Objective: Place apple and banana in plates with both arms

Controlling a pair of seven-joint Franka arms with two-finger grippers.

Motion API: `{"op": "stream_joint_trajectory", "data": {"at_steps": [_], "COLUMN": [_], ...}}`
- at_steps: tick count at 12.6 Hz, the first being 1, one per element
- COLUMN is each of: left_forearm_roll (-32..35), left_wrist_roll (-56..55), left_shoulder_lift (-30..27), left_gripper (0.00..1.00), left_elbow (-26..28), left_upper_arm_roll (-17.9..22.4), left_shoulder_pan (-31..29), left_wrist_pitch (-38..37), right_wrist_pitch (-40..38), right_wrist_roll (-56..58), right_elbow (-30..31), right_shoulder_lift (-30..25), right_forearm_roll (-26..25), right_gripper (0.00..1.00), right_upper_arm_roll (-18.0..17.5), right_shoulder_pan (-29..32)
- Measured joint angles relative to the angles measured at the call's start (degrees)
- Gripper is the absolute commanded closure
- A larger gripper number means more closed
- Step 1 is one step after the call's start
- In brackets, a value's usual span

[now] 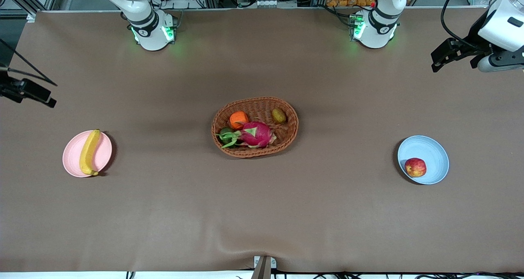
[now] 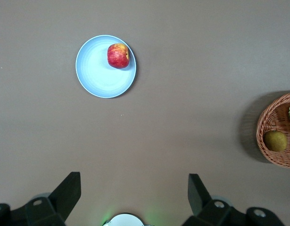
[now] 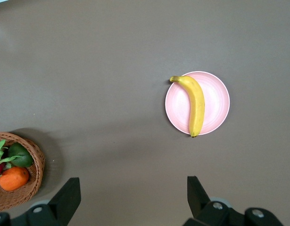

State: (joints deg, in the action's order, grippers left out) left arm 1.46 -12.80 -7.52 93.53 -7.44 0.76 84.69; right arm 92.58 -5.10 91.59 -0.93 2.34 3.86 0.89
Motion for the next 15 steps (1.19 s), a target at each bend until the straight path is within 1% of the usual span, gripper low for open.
{"op": "stream_joint_trajectory", "data": {"at_steps": [2,5,10,15], "left_forearm_roll": [0.0,0.0,0.0,-0.1], "left_wrist_roll": [0.0,0.0,0.1,0.1], "left_shoulder_lift": [0.0,-0.1,-0.3,-0.3], "left_gripper": [0.0,0.0,0.0,0.0], "left_elbow": [0.0,0.0,-0.3,-1.6], "left_upper_arm_roll": [0.0,0.0,0.0,0.0], "left_shoulder_pan": [0.0,0.0,0.0,0.0], "left_wrist_pitch": [-0.2,-0.3,-0.5,-1.3], "right_wrist_pitch": [-0.1,-3.1,-2.5,-2.1], "right_wrist_roll": [0.0,1.7,4.5,6.5], "right_elbow": [-0.8,-3.7,-2.0,-1.9], "right_shoulder_lift": [-0.2,-0.3,-1.1,-1.4], "right_forearm_roll": [-0.5,-1.2,-1.2,-1.2], "right_gripper": [0.0,0.0,0.0,0.0], "right_upper_arm_roll": [-0.3,-0.3,-0.2,-0.3], "right_shoulder_pan": [-0.1,-0.1,-0.1,-0.2]}}
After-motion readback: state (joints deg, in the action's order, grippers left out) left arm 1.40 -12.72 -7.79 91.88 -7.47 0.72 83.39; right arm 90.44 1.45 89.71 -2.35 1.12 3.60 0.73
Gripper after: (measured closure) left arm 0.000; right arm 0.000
